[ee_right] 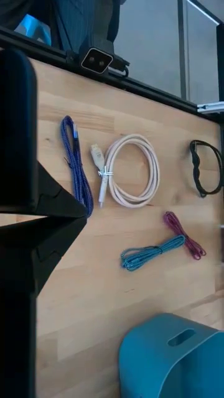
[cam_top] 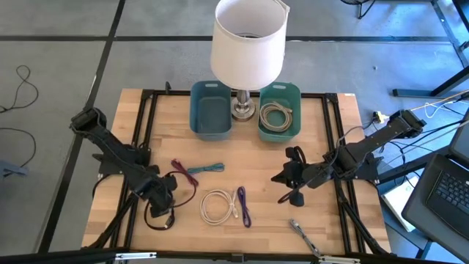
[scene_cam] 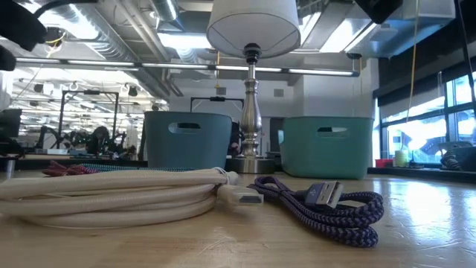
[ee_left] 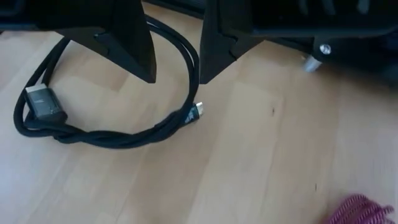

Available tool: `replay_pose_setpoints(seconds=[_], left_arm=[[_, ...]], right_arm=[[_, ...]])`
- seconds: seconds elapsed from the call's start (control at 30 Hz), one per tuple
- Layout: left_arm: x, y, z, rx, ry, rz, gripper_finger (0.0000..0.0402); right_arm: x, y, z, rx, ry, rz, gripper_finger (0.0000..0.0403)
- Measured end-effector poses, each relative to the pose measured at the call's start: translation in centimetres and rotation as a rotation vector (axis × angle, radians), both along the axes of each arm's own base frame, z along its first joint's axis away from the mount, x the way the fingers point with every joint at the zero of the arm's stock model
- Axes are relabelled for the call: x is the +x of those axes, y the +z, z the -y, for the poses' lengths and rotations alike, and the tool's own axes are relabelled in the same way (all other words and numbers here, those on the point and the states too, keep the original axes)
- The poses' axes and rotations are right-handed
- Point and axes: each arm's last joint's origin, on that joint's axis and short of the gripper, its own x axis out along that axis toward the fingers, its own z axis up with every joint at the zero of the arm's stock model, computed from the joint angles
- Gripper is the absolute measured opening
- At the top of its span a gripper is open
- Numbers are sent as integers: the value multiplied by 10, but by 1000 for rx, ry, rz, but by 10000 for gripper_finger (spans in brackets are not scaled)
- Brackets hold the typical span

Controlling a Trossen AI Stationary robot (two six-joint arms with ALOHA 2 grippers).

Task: Pick & Place USB Port
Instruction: Put the black hdmi cable into the green bin

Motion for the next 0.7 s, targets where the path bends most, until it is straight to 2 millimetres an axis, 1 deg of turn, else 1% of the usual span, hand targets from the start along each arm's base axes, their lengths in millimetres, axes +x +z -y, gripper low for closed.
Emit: replay_pose_setpoints(seconds=[0.13,0.33,0.5,0.57,0.7], left_arm=[[-7,-7,1,10,16,-23,116],[-23,-32,-7,18,54,-143,116],[-25,-50,-6,-77,57,-130,113],[-24,-52,-4,-114,51,-123,112],[-27,-48,-3,-177,32,-207,114]], right_arm=[[0,1,0,3,1,7,25],[1,2,-1,13,0,23,30],[2,3,-1,18,0,32,31],[2,3,-1,20,1,36,31],[3,3,0,20,-3,39,31]])
